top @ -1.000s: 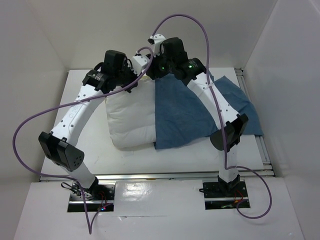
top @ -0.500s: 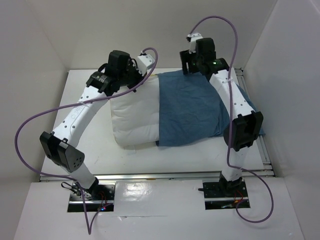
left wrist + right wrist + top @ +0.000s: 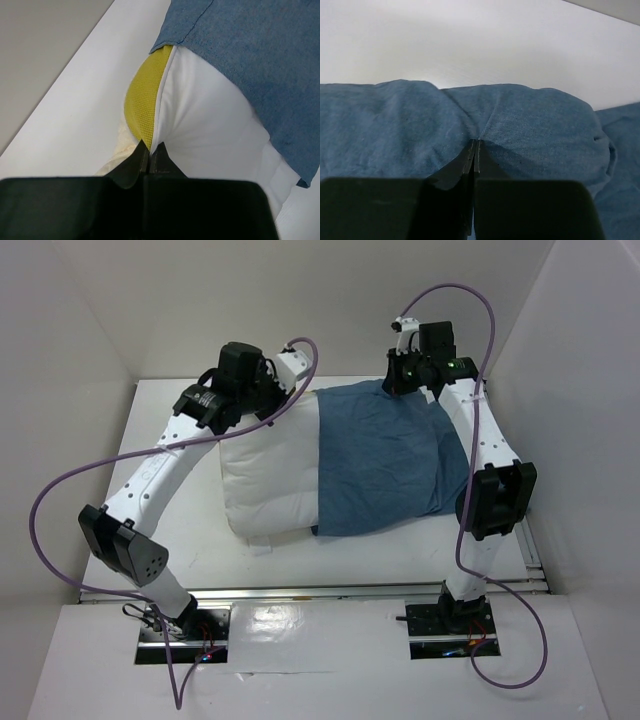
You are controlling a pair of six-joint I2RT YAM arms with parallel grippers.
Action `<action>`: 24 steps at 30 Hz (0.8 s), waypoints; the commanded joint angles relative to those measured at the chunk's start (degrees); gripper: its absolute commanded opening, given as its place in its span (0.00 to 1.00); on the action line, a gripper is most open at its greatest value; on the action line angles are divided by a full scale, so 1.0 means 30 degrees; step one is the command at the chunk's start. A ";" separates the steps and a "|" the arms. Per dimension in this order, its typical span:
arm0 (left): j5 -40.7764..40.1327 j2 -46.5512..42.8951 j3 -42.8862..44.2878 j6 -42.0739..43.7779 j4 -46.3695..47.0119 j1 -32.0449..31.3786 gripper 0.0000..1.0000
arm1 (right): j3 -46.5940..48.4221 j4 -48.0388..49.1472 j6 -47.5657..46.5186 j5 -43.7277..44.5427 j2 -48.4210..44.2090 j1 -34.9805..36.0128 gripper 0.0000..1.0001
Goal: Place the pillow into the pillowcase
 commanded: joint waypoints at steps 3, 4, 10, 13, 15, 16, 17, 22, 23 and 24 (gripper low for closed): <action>-0.0131 -0.1340 0.0246 0.0541 0.2471 -0.0088 0.00 | 0.1042 -0.1210 0.0244 -0.4564 -0.0354 0.0394 0.00; -0.0131 -0.1340 0.0072 0.0541 0.2645 -0.0088 0.00 | 0.1364 -0.1210 0.0476 -0.5061 -0.0180 0.0626 0.00; -0.0131 -0.1165 0.0070 0.0365 0.2646 -0.0263 0.00 | 0.4293 -0.1386 0.1123 -0.6001 0.0376 0.3082 0.00; -0.0131 -0.1165 0.0070 0.0365 0.2822 -0.0263 0.00 | 0.4881 -0.1386 0.1502 -0.6177 0.0554 0.4401 0.00; -0.0131 -0.1165 0.0070 0.0365 0.2996 -0.0263 0.00 | 0.4882 -0.1386 0.1504 -0.6472 0.0554 0.4903 0.00; -0.0131 -0.1165 0.0070 0.0191 0.2998 -0.0263 0.00 | 0.4882 -0.1386 0.1707 -0.6472 0.0554 0.5166 0.00; -0.0131 -0.1165 0.0070 0.0189 0.2998 -0.0263 0.00 | 0.4882 -0.1386 0.1709 -0.6733 0.0554 0.5546 0.00; -0.0131 -0.1340 -0.0105 -0.0160 0.3174 -0.0263 0.00 | 0.5407 -0.1183 0.2644 -0.7466 0.0935 0.6603 0.00; -0.0131 -0.1340 -0.0105 -0.0162 0.3348 -0.0263 0.00 | 0.5410 -0.1007 0.2878 -0.7468 0.1109 0.6779 0.00; -0.0131 -0.1340 -0.0105 -0.0162 0.3350 -0.0263 0.00 | 0.5874 -0.1005 0.2880 -0.7468 0.1314 0.7041 0.00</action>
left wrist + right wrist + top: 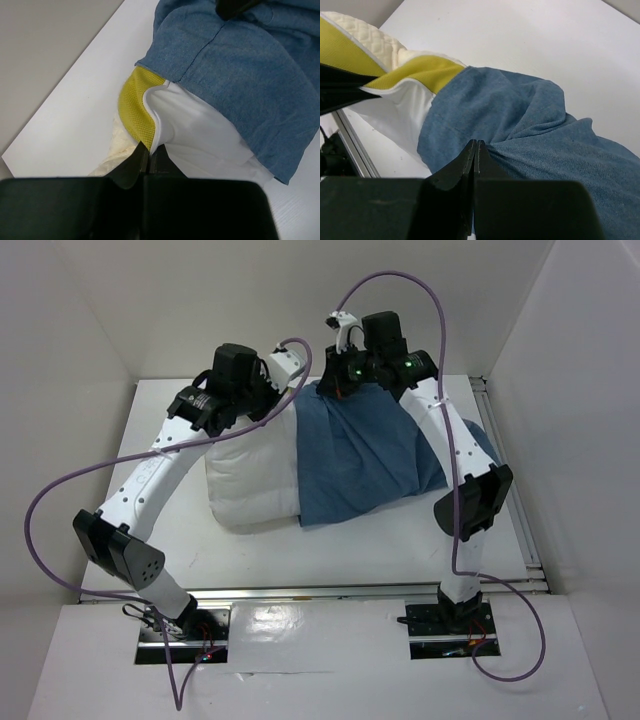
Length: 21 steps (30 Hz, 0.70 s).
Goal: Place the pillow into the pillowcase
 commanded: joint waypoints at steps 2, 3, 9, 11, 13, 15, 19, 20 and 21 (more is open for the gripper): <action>0.1698 -0.0946 0.0310 -0.0389 0.3890 -0.0424 0.00 | 0.1915 0.0765 0.2014 -0.3839 0.0629 0.2052 0.00; 0.1698 -0.0948 0.0310 -0.0389 0.3890 -0.0424 0.00 | 0.2149 0.0766 0.2016 -0.4015 0.0922 0.2055 0.00; 0.1872 -0.0948 0.0486 -0.0799 0.4066 -0.0424 0.00 | 0.4349 0.1235 0.3393 -0.4925 0.1980 0.2230 0.00; 0.1873 -0.0948 0.0486 -0.0799 0.4066 -0.0424 0.00 | 0.4146 0.1235 0.3161 -0.4053 0.1980 0.2465 0.00; 0.1873 -0.1153 -0.0009 -0.0799 0.4240 -0.0424 0.00 | 0.3532 0.1235 0.2927 -0.3317 0.1980 0.2465 0.00; 0.1873 -0.1387 -0.0449 -0.0799 0.4241 -0.0424 0.00 | 0.2975 0.1235 0.2692 -0.2615 0.1572 0.1854 0.00; 0.1320 -0.1768 -0.2203 -0.0975 0.4854 -0.0424 0.00 | 0.2796 0.1235 0.2514 -0.0916 0.1744 0.0651 0.17; 0.1056 -0.1768 -0.2645 -0.1178 0.5118 -0.0424 0.00 | 0.2796 0.1496 0.2514 -0.0592 0.1746 0.0416 0.45; 0.0705 -0.1942 -0.2997 -0.1180 0.5526 -0.0424 0.00 | 0.2796 0.1818 0.2340 0.0310 0.1746 -0.0050 0.55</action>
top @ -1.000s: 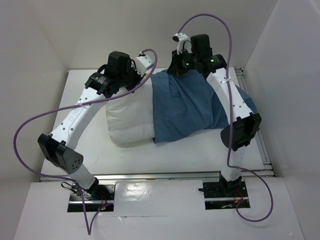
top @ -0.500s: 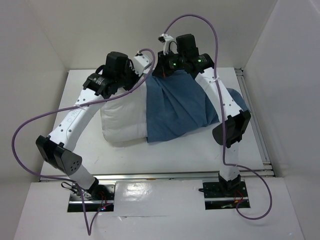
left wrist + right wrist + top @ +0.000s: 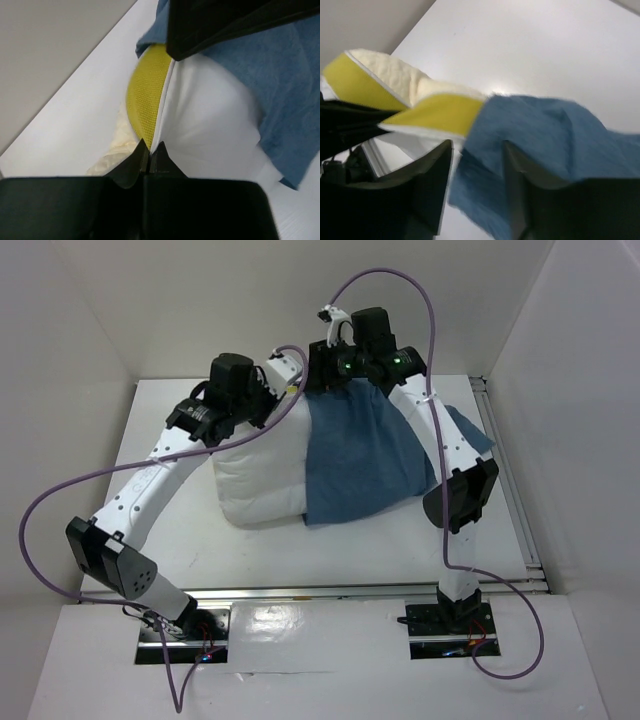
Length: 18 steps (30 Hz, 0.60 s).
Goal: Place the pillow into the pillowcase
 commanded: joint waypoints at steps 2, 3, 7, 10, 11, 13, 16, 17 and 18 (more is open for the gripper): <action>-0.0338 -0.0669 -0.1753 -0.1106 0.4211 -0.0467 0.00 | 0.0086 0.2178 0.0167 0.1377 -0.0667 -0.0995 0.79; -0.0725 -0.0669 -0.2109 -0.1282 0.4534 -0.0235 0.00 | -0.0117 0.2615 -0.0152 0.1582 -0.1015 -0.1432 0.95; -0.2132 0.0236 -0.3165 -0.2395 0.5795 0.0875 0.00 | -0.2077 0.3614 -0.1118 0.2402 -0.3121 -0.2226 0.97; -0.3129 0.2546 -0.2293 -0.3883 0.6177 0.2046 0.02 | -0.3427 0.3821 -0.1735 0.2404 -0.4265 -0.2462 0.97; -0.3131 0.3453 -0.1621 -0.4181 0.5742 0.2342 0.15 | -0.3749 0.3821 -0.2056 0.2404 -0.4474 -0.2462 0.97; -0.3600 0.6236 0.1072 -0.5177 0.4366 0.3247 0.48 | -0.4511 0.3647 -0.2262 0.2404 -0.4913 -0.2462 0.97; -0.2199 0.8580 0.4676 -0.5913 0.2141 0.4595 0.85 | -0.4924 0.3123 -0.2673 0.2404 -0.5091 -0.2462 0.96; -0.0947 0.8763 0.5758 -0.5913 0.1671 0.4862 0.87 | -0.4924 0.2944 -0.2964 0.2404 -0.5091 -0.2462 0.96; -0.0499 0.8765 0.6001 -0.5536 0.1115 0.4865 0.89 | -0.4924 0.2768 -0.3199 0.2230 -0.5265 -0.2462 0.96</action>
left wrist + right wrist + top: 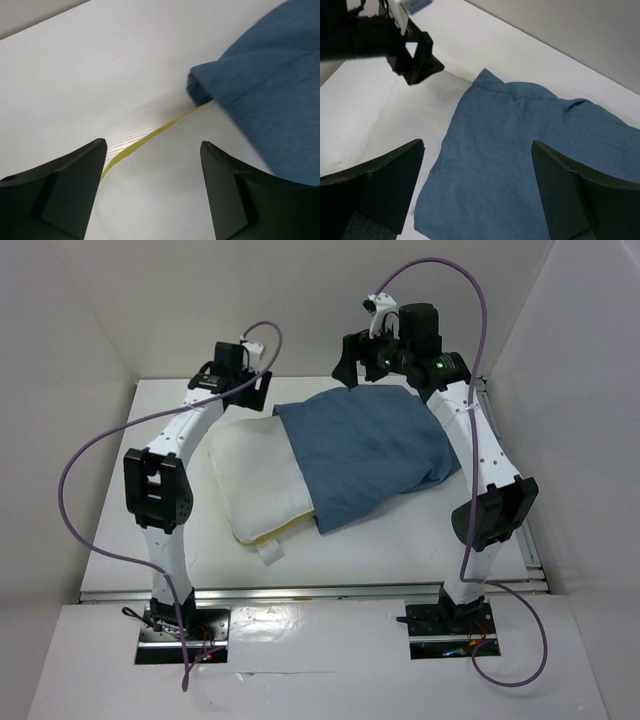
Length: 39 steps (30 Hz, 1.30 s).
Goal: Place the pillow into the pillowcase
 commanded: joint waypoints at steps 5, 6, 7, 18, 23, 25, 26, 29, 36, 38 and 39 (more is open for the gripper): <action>0.3967 -0.5521 -0.1503 0.2851 -0.3073 0.0085 0.91 | -0.2286 0.0141 -0.2726 -0.0279 -0.2333 -0.0059 0.94; 0.3971 -0.6702 -0.3688 0.3409 -0.3075 -0.0237 0.91 | -0.3160 0.0143 -0.2962 -0.0279 -0.2512 -0.0233 0.94; 0.3971 -0.7874 -0.4754 0.4372 -0.3075 -0.0646 0.91 | -0.3546 0.0375 -0.3196 -0.0453 -0.2717 -0.0234 0.94; 0.1314 -1.6875 -1.4594 0.5993 -0.5655 -0.5510 0.94 | -0.6681 0.1549 -0.4312 -0.0250 -0.3627 -0.0965 0.94; -0.0977 -1.9481 -1.9435 0.7422 -0.3171 -0.6099 0.97 | -0.7183 0.1549 -0.4312 -0.0250 -0.3627 -0.0967 0.94; -0.1156 -1.9983 -2.1283 0.8274 -0.2609 -0.6099 0.98 | -0.7183 0.1549 -0.4312 -0.0250 -0.3627 -0.0967 0.94; -0.1156 -2.0188 -2.1752 0.8974 -0.2287 -0.6099 0.98 | -0.7183 0.1549 -0.4312 -0.0250 -0.3627 -0.0967 0.94; -0.1156 -2.0601 -2.3103 0.9712 -0.1144 -0.6099 1.00 | -0.7183 0.1344 -0.4109 -0.0250 -0.3451 -0.0967 0.94; -0.0162 -1.9868 -2.3691 0.9511 0.0321 -0.6449 1.00 | -0.7359 0.0963 -0.3755 0.0129 -0.3275 -0.0967 0.96; 0.0248 -1.9868 -2.3691 0.9334 0.0732 -0.6451 1.00 | -0.7359 0.0760 -0.3755 0.0131 -0.3100 -0.0791 0.96; 0.0511 -1.9868 -2.3691 0.9333 0.0734 -0.6451 1.00 | -0.7359 0.0758 -0.3755 0.0334 -0.3100 -0.0791 0.96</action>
